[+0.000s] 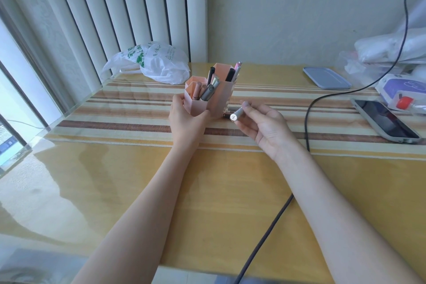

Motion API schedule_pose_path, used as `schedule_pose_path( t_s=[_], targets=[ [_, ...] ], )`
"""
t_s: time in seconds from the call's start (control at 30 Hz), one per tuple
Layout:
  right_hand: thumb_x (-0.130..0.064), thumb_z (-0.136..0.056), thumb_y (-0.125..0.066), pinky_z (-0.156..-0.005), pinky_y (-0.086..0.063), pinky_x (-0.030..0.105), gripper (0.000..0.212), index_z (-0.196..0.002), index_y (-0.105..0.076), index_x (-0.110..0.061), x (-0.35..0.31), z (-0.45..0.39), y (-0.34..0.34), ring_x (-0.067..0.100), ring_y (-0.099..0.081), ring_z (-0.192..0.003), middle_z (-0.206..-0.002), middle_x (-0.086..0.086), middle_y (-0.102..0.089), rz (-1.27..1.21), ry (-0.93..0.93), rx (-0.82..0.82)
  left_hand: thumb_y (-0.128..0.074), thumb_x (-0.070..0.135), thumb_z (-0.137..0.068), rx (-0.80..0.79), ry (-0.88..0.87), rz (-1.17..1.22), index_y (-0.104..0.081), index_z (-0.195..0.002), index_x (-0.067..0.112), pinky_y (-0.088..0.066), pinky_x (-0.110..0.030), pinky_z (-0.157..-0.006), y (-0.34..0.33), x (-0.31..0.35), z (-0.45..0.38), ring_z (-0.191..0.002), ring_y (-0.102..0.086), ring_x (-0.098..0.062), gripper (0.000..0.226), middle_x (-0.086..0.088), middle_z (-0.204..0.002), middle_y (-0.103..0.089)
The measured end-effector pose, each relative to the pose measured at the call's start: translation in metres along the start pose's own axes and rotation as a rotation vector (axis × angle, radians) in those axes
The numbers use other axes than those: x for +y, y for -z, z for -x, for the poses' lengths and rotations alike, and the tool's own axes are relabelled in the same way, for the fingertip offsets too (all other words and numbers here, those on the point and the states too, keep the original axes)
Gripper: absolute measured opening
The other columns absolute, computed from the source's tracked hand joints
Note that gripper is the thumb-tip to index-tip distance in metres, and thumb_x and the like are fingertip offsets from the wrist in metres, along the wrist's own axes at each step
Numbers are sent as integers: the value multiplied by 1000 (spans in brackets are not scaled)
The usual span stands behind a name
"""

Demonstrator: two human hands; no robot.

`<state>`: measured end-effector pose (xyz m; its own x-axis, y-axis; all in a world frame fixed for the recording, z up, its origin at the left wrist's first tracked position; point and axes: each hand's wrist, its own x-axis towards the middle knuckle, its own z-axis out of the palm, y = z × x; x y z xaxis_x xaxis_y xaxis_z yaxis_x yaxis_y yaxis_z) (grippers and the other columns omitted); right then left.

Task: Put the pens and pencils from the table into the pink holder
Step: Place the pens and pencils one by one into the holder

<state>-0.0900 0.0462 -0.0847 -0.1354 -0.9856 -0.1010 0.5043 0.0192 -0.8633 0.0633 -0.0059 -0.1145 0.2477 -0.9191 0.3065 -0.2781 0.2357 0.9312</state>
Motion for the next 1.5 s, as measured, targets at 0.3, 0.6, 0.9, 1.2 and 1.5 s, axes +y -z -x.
schedule_pose_path(
  t_s=[0.3,0.6,0.9,1.2,1.5],
  targets=[
    [-9,-88,-64,-51,-58,19,10,-96,-65,-3,-1,6,-4,15,-71,-59,-65,8,-72,-54,-70,-58,-69,16,-68,1,-4,3,-47,-102,18,-47,-29,-73,0,1,1,-96,-55,-20,41,-1,-104,-56],
    [3,-87,-63,-57,-58,26,56,-130,-42,-26,0,5,-5,20,-71,-69,-88,11,-68,-43,111,-33,-70,20,-66,-9,6,-20,-48,-107,15,-45,-29,-74,0,0,0,-98,-54,-21,46,-3,-106,-57],
    [-2,-88,-65,-54,-58,37,41,-106,-34,-21,-8,25,-20,28,-72,-66,-89,20,-69,239,676,151,-70,17,-70,-37,-148,-145,-34,-92,15,-28,-28,-67,-2,11,9,-90,-42,-19,42,-2,-100,-46],
    [-3,-88,-66,-56,-60,36,35,-87,-40,-26,12,25,-24,18,-70,-65,-82,-3,-67,679,1130,284,-58,33,-70,-56,-265,-212,-38,-95,13,-33,-32,-69,-4,12,14,-90,-43,-21,38,-1,-98,-45],
    [-2,-88,-65,-53,-55,37,22,-88,-46,-14,19,14,-16,28,-63,-61,-74,15,-69,863,1272,296,-62,14,-69,-67,-246,-256,-46,-111,14,-41,-34,-75,-5,11,14,-96,-49,-24,46,-1,-106,-48]
  ],
)
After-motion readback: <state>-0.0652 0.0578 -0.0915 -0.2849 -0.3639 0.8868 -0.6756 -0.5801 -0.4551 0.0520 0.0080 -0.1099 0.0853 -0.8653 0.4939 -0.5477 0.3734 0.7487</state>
